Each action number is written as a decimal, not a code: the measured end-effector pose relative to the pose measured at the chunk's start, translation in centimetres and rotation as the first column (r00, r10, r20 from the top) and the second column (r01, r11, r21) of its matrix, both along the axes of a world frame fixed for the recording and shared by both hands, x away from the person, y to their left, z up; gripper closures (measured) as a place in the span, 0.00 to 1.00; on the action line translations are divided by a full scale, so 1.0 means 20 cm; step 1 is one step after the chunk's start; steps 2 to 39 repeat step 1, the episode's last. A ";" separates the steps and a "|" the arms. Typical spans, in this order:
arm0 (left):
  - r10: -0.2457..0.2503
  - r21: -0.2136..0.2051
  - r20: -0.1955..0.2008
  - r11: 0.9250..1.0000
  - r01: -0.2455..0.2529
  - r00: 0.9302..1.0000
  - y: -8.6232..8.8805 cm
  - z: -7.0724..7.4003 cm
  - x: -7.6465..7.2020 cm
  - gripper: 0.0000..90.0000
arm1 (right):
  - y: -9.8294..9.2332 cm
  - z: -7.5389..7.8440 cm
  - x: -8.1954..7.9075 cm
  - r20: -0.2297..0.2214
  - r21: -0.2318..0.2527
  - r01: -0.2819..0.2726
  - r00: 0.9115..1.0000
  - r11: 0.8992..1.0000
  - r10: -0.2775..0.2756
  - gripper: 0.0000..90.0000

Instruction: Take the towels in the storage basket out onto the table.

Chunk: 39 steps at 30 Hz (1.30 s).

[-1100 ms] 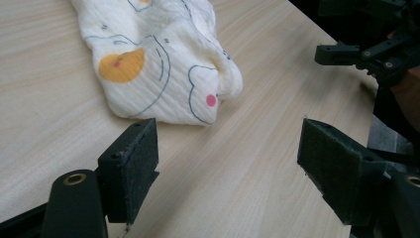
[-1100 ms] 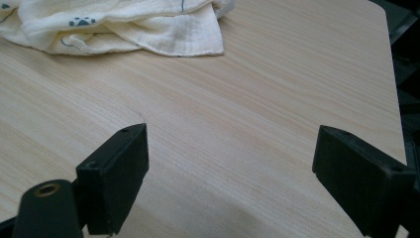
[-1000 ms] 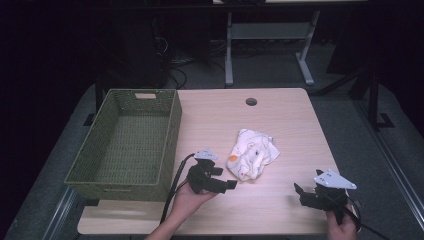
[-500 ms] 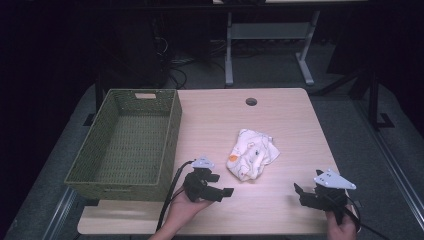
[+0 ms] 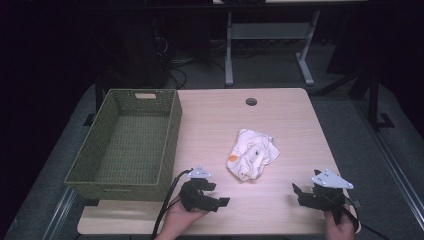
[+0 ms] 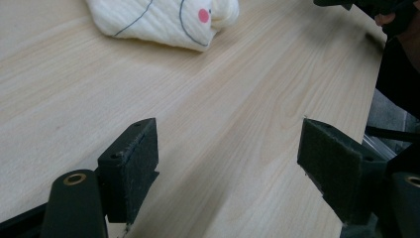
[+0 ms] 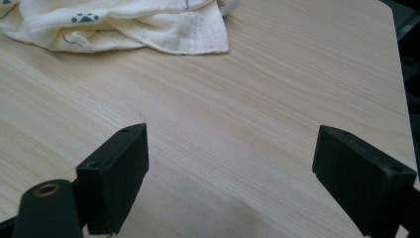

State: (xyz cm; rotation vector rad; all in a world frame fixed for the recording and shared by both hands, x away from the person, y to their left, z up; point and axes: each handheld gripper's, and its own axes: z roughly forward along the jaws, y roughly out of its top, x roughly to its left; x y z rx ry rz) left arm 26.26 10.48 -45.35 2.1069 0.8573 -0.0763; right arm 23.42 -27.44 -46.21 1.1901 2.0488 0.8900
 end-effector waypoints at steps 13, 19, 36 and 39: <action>0.000 0.000 0.000 1.000 0.000 1.000 0.00 0.00 0.00 0.26 | 0.00 0.00 0.00 0.000 0.000 0.000 1.000 1.000 0.000 0.15; 0.000 0.000 0.000 1.000 0.000 1.000 0.00 0.00 0.00 0.26 | 0.00 0.00 0.00 0.000 0.000 0.000 1.000 1.000 0.000 0.15; 0.000 0.000 0.000 1.000 0.000 1.000 0.00 0.00 0.00 0.26 | 0.00 0.00 0.00 0.000 0.000 0.000 1.000 1.000 0.000 0.15; 0.000 0.000 0.000 1.000 0.000 1.000 0.00 0.00 0.00 0.26 | 0.00 0.00 0.00 0.000 0.000 0.000 1.000 1.000 0.000 0.15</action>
